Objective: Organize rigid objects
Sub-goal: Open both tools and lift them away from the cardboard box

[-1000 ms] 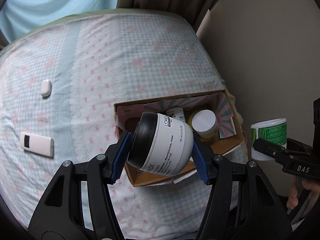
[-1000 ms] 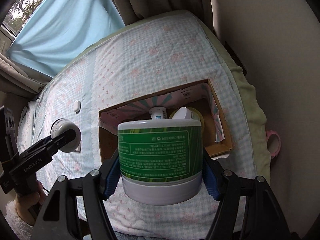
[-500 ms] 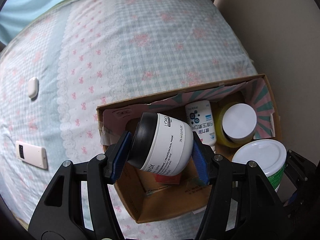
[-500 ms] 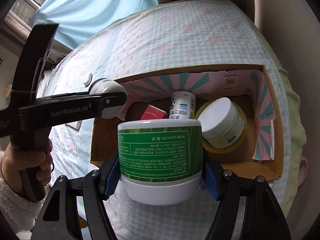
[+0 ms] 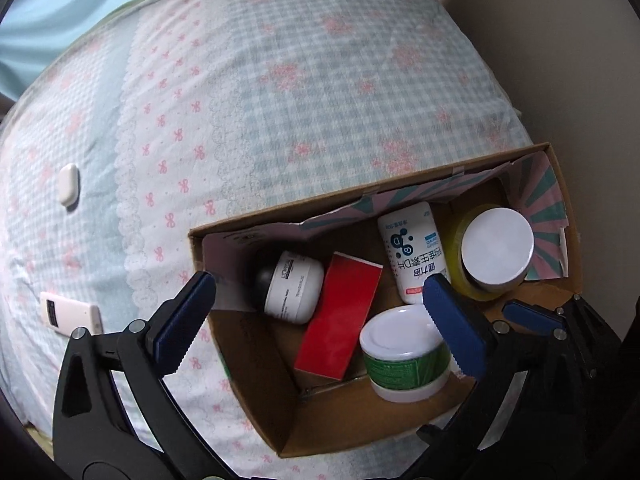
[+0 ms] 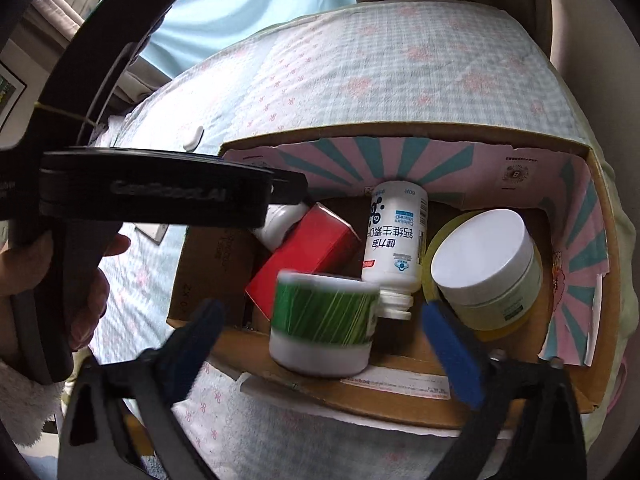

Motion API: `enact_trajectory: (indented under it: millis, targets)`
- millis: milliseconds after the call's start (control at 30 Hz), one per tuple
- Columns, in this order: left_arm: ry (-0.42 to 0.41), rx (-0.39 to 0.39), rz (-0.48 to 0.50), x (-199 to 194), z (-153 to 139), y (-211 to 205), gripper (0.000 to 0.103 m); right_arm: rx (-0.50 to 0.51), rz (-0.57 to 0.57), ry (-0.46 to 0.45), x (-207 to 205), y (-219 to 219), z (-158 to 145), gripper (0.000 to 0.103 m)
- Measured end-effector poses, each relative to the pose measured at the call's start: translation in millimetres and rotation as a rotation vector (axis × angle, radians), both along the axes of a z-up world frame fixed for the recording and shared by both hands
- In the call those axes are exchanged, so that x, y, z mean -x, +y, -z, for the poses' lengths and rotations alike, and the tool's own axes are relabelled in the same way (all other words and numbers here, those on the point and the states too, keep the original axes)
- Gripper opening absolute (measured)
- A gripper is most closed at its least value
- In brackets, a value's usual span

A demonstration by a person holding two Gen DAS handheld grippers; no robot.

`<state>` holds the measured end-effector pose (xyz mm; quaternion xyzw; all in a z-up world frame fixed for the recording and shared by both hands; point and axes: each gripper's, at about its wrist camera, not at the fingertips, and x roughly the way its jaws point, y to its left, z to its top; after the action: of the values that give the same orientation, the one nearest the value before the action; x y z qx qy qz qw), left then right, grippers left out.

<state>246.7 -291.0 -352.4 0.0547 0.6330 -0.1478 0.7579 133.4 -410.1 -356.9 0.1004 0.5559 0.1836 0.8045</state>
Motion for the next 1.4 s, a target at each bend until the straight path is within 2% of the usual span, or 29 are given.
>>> enact_trajectory:
  millis: [67, 200, 333, 533, 667, 767, 933, 1233, 1400]
  targets:
    - [0.003, 0.001, -0.020, 3, -4, 8, 0.103, -0.004, -0.005, -0.035, 5, 1, -1, 0.103]
    - [0.011, -0.041, -0.032, 8, -3, 20, 0.103, 0.055, -0.028, -0.071, 11, 5, 1, 0.103]
    - [0.046, -0.055, -0.035, 13, 3, 24, 0.103, 0.050, -0.005, -0.066, 9, -1, -1, 0.103]
    - [0.039, -0.047, -0.053, 24, -7, 26, 0.103, 0.087, 0.012, -0.069, 10, -7, -10, 0.103]
    - [0.039, -0.030, -0.071, 31, -17, 34, 0.103, 0.101, 0.019, -0.016, 10, -10, -17, 0.103]
    - [0.011, -0.043, -0.078, 40, -31, 43, 0.103, 0.109, 0.028, 0.014, 10, -13, -25, 0.103]
    - [-0.051, -0.045, -0.120, 58, -61, 68, 0.103, 0.156, 0.003, -0.036, 15, -7, -52, 0.103]
    - [-0.142, -0.052, -0.242, 89, -105, 126, 0.103, 0.206, -0.068, -0.101, 27, 35, -95, 0.103]
    - [-0.171, -0.055, -0.313, 108, -125, 166, 0.103, 0.214, -0.062, -0.130, 24, 60, -125, 0.103]
